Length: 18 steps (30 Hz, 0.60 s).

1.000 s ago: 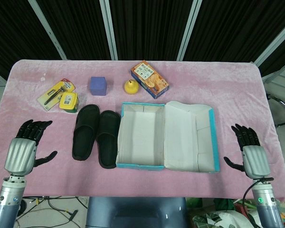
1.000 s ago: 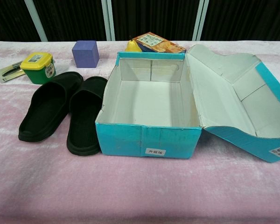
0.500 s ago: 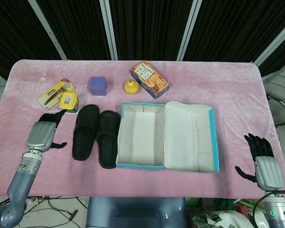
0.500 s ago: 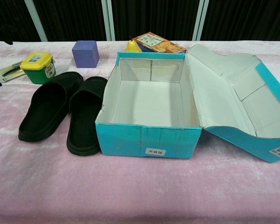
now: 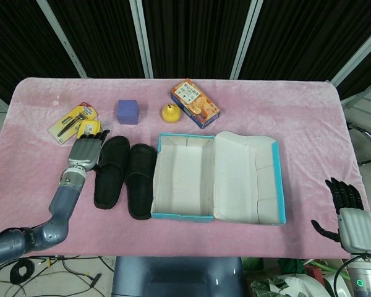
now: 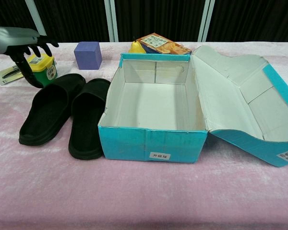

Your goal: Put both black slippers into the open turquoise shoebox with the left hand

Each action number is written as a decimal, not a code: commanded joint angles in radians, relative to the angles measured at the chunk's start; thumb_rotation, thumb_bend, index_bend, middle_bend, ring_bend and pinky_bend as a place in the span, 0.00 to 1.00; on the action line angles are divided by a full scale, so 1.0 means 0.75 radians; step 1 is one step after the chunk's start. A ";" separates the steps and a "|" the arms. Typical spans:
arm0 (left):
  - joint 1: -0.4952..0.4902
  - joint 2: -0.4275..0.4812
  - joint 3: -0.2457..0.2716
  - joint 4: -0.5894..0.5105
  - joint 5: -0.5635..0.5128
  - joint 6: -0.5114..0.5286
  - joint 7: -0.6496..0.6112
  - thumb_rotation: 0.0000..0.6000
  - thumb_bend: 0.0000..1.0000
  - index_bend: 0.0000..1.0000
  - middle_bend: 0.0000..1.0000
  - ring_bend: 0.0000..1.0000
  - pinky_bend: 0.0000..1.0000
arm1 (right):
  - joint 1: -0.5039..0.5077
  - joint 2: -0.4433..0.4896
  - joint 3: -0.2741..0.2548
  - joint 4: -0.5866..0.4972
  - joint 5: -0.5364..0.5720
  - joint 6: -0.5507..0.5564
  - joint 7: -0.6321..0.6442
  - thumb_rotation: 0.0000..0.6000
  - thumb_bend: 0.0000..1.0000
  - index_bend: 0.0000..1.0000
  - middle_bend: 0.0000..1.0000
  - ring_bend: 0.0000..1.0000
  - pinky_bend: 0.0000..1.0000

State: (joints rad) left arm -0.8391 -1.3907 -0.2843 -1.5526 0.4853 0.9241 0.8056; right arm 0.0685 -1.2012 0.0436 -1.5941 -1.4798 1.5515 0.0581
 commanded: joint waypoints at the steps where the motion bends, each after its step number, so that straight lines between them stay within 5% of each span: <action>1: -0.088 -0.065 0.015 0.072 -0.096 -0.025 0.083 1.00 0.01 0.06 0.16 0.16 0.18 | -0.006 0.001 0.004 0.001 0.004 0.005 0.005 1.00 0.11 0.05 0.05 0.00 0.00; 18: -0.257 -0.209 0.113 0.264 -0.317 -0.065 0.173 1.00 0.01 0.07 0.17 0.16 0.18 | -0.022 0.000 0.022 0.000 0.009 0.000 0.005 1.00 0.11 0.05 0.05 0.00 0.00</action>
State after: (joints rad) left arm -1.0272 -1.5418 -0.2029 -1.3625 0.2533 0.8799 0.9372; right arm 0.0523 -1.2014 0.0598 -1.5941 -1.4735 1.5515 0.0614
